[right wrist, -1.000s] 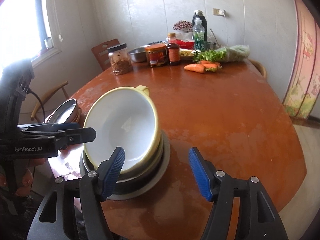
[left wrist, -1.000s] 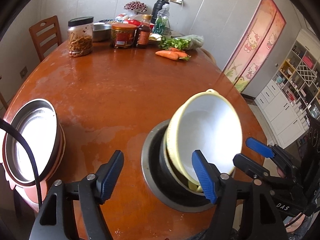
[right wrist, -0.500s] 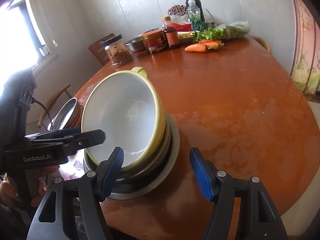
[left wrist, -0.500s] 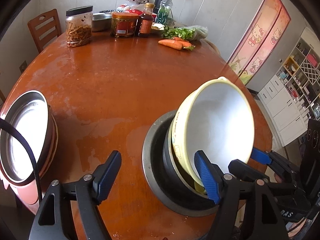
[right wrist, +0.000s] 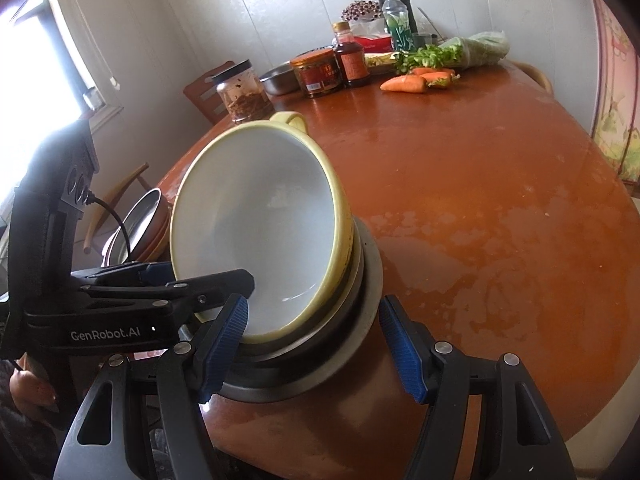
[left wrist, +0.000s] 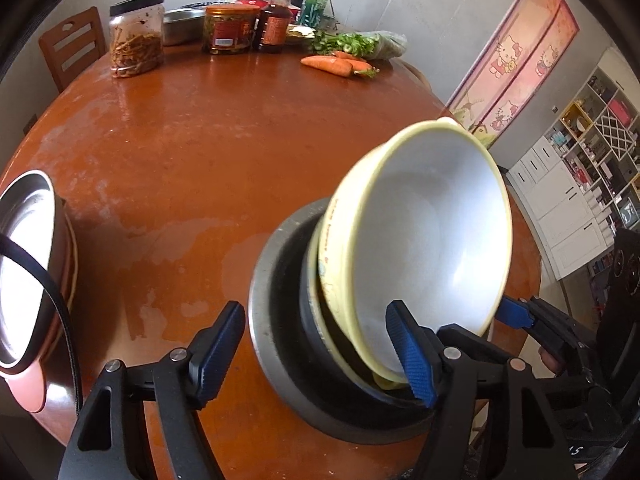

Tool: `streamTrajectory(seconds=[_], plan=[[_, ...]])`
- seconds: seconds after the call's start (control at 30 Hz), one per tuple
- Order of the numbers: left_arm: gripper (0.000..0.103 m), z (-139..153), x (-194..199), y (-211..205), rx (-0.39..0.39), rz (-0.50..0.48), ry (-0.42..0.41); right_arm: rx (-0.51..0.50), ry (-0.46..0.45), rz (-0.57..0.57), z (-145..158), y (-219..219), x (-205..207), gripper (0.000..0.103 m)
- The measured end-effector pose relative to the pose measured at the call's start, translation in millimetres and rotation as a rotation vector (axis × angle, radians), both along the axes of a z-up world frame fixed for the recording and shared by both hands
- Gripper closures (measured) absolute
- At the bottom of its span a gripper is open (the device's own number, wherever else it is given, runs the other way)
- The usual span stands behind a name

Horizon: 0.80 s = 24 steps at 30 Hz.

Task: Organize plates and bowls
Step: 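Grasp the rim of the steel basin holding the nested bowls with the left tool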

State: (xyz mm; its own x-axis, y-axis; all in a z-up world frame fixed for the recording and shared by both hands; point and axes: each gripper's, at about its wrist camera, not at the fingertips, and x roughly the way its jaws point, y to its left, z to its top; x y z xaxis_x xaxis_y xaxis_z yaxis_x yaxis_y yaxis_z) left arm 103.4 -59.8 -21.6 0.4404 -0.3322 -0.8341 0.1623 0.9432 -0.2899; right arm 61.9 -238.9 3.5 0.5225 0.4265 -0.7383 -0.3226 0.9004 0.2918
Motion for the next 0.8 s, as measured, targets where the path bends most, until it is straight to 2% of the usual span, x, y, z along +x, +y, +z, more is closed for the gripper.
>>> streamTrajectory(seconds=[0.2, 0.37, 0.6, 0.8], plan=[[0.034, -2, 2, -4, 0.022, -0.004, -0.004, 0.015, 0.022, -0.003, -5, -2, 5, 0.033], [0.034, -4, 5, -2, 0.014, -0.001, 0.004, 0.022, 0.033, 0.0, -7, -2, 10, 0.033], [0.041, -4, 9, -1, -0.013, -0.012, 0.007, 0.034, 0.039, 0.005, -9, -1, 14, 0.033], [0.041, -3, 10, -2, -0.014, -0.012, 0.009, 0.034, 0.03, 0.006, -8, 0, 14, 0.036]])
